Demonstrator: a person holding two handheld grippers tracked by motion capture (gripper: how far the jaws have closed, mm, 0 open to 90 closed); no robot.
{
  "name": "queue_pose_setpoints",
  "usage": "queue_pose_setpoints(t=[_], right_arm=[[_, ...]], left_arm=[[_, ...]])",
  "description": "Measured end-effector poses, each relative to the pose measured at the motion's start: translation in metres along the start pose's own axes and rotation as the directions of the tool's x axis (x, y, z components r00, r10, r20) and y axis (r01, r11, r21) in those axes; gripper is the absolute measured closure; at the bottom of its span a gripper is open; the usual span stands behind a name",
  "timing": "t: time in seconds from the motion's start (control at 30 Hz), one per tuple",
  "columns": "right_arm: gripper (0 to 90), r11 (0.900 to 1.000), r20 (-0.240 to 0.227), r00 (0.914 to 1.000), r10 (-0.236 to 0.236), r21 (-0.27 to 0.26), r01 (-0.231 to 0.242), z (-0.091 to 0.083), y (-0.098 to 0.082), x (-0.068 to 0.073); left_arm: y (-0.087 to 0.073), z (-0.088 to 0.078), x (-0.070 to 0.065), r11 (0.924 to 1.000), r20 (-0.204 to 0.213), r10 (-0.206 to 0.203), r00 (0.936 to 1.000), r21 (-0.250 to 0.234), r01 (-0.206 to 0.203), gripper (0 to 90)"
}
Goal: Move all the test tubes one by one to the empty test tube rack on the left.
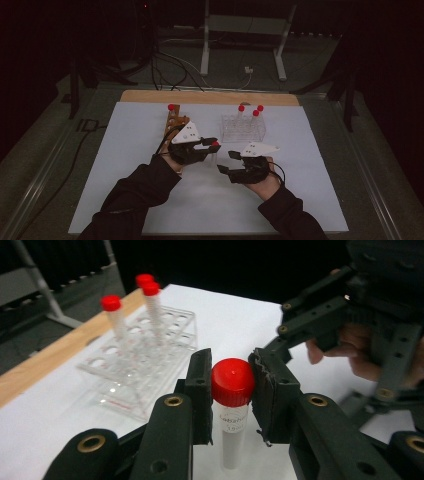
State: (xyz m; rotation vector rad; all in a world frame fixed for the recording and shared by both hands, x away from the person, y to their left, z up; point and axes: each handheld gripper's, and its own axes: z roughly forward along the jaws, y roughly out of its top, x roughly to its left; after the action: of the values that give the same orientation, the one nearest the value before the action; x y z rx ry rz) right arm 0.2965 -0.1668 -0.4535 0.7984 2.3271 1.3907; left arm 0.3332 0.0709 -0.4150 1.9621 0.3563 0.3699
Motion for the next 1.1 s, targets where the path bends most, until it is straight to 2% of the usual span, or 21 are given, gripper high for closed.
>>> queue_pose_setpoints(t=[0.07, 0.23, 0.43, 0.5, 0.6, 0.83, 1.1], right_arm=[[30.6, 1.0, -0.005, 1.0, -0.002, -0.009, 0.002, 0.0, 0.0, 0.001], [16.2, 1.0, -0.002, 0.9999, 0.017, -0.02, -0.017, -0.001, 0.001, 0.002], [7.5, 0.999, -0.008, 0.9994, 0.035, -0.032, -0.035, -0.004, 0.001, -0.001], [0.9, 0.999, -0.008, 0.9994, 0.033, -0.031, -0.033, -0.004, 0.001, -0.001], [0.0, 0.998, -0.008, 0.9988, 0.048, -0.043, -0.048, -0.006, 0.002, -0.002], [0.0, 0.998, -0.002, 0.9991, 0.043, -0.048, -0.043, -0.007, 0.002, -0.004], [0.0, 0.998, -0.009, 0.9988, 0.049, -0.042, -0.049, -0.006, 0.002, -0.005]], left_arm=[[0.002, -0.004, 0.004, 1.0, -0.019, 0.0, 0.9998, -0.004, 0.0, 72.2], [0.005, -0.014, 0.016, 0.9999, -0.055, -0.011, 0.9984, -0.014, 0.01, 72.2], [0.007, -0.027, 0.032, 0.9996, -0.113, -0.023, 0.9933, -0.021, 0.021, 72.2], [0.007, -0.03, 0.037, 0.9995, -0.133, -0.027, 0.9908, -0.019, 0.025, 72.2], [0.007, -0.035, 0.044, 0.9993, -0.158, -0.035, 0.9869, -0.019, 0.032, 72.2], [0.008, -0.044, 0.057, 0.9985, -0.21, -0.052, 0.9762, -0.029, 0.047, 72.2], [0.008, -0.055, 0.074, 0.9962, -0.268, -0.085, 0.9596, -0.044, 0.076, 72.2]])
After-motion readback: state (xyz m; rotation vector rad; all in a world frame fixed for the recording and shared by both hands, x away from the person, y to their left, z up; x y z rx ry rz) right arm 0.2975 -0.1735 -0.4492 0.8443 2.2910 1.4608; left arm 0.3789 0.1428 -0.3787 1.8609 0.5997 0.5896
